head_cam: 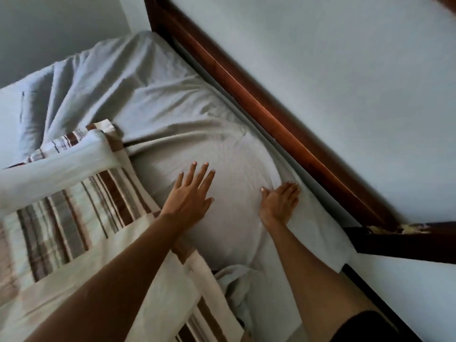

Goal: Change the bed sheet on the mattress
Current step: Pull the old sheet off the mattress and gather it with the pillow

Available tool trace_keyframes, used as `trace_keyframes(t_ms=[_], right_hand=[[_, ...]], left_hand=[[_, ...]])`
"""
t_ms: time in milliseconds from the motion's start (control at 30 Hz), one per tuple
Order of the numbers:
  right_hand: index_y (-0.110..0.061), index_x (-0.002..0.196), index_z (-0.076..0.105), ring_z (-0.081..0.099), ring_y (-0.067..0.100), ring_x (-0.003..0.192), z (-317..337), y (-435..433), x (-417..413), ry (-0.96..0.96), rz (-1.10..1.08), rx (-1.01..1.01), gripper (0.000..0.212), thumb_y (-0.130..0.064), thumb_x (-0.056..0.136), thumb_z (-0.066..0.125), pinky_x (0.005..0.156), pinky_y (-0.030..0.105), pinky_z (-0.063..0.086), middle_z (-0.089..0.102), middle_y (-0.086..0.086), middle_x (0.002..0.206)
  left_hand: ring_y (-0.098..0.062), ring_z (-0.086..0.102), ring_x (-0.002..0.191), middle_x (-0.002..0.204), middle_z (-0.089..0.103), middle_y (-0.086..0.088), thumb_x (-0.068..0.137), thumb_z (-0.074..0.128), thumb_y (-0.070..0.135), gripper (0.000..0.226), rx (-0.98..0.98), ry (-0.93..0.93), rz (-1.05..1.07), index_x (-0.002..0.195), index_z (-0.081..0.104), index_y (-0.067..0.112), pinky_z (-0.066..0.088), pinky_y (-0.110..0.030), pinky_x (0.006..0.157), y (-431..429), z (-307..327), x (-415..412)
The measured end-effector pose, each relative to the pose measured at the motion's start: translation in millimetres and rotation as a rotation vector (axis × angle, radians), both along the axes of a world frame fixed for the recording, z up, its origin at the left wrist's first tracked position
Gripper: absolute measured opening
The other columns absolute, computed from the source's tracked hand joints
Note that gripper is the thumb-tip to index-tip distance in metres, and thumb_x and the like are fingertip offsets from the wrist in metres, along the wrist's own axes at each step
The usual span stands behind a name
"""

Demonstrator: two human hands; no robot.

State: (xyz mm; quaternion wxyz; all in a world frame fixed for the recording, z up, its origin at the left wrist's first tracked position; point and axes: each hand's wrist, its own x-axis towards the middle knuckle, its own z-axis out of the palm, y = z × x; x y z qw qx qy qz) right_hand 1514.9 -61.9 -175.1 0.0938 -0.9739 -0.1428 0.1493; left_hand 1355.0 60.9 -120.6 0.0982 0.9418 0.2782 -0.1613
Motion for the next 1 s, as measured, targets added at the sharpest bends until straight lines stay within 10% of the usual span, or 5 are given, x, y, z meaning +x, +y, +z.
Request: trace_keyframes(t_ms=[300,500,767,867,1000], right_hand=[[0.002,0.085,0.071,0.069,0.029,0.091,-26,-33,13,-0.418,0.364,0.282,0.012,-0.004,0.075,0.074,0.083,0.038,0.054,0.071,0.020,0.092],[-0.001,0.092,0.072,0.068,0.021,0.097,-5,-73,-65,-0.462,0.477,0.500,0.019,-0.014,0.086,0.060,0.093,0.033,0.050,0.071,0.015,0.099],[-0.016,0.145,0.029,0.026,0.039,0.137,18,-123,-42,-0.143,0.461,0.015,0.105,-0.024,0.057,0.086,0.107,0.065,0.020,0.034,0.015,0.148],[-0.027,0.140,0.040,0.039,0.042,0.130,32,-114,-41,-0.004,0.450,-0.067,0.096,-0.014,0.057,0.086,0.093,0.078,0.023,0.047,0.009,0.141],[-0.037,0.144,0.003,0.001,0.019,0.146,56,-52,-109,0.275,0.355,0.230,0.075,-0.011,0.092,0.051,0.110,0.064,0.004,0.009,-0.010,0.157]], left_hand=[[-0.030,-0.016,0.141,0.147,-0.025,-0.003,0.096,0.043,0.043,0.080,-0.076,-0.121,-0.237,0.142,-0.020,0.026,0.004,-0.047,0.117,-28,-30,88],[-0.038,0.038,0.131,0.136,0.053,-0.004,0.077,0.051,0.012,0.048,0.168,-0.199,-0.869,0.123,0.062,0.019,0.029,-0.058,0.101,-16,-25,98],[-0.036,0.068,0.092,0.099,0.072,-0.012,0.081,0.064,0.011,0.030,0.123,-0.297,-0.732,0.111,0.066,0.008,0.047,-0.045,0.090,3,2,6],[-0.035,0.069,0.086,0.094,0.072,-0.012,0.021,0.096,0.019,0.079,0.141,-0.206,-0.592,0.096,0.074,0.009,0.053,-0.041,0.075,7,34,-23],[-0.047,0.057,0.108,0.116,0.064,-0.019,0.041,0.092,0.005,0.095,0.136,-0.184,-0.408,0.127,0.052,0.008,0.043,-0.059,0.084,36,45,-55]])
